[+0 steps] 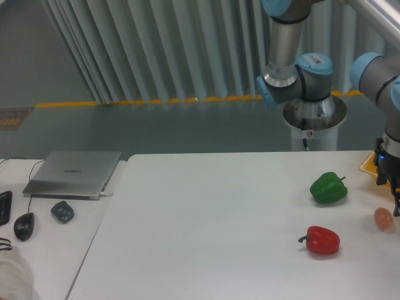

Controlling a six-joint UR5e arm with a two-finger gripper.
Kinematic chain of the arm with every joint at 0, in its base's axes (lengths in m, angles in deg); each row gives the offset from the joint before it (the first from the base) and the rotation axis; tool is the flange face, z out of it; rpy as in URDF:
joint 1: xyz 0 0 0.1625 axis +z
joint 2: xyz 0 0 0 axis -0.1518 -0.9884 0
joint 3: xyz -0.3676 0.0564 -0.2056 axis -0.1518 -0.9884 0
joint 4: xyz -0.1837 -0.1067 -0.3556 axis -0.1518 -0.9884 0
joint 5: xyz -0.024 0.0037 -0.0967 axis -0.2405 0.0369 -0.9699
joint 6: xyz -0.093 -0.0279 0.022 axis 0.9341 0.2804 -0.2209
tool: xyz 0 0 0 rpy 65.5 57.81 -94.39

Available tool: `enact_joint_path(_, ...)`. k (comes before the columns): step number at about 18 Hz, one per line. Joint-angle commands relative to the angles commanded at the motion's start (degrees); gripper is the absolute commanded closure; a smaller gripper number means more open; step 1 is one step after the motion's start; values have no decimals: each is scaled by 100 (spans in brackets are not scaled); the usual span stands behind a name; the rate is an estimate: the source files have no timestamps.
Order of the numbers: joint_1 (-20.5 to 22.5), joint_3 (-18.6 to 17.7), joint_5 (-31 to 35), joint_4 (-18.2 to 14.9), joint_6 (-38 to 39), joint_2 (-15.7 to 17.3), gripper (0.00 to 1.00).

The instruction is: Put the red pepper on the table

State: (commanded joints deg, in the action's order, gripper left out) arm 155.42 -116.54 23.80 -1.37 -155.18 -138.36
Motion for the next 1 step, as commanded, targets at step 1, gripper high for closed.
enact_joint_path(1, -9, 0, 0, 0, 9, 0, 0)
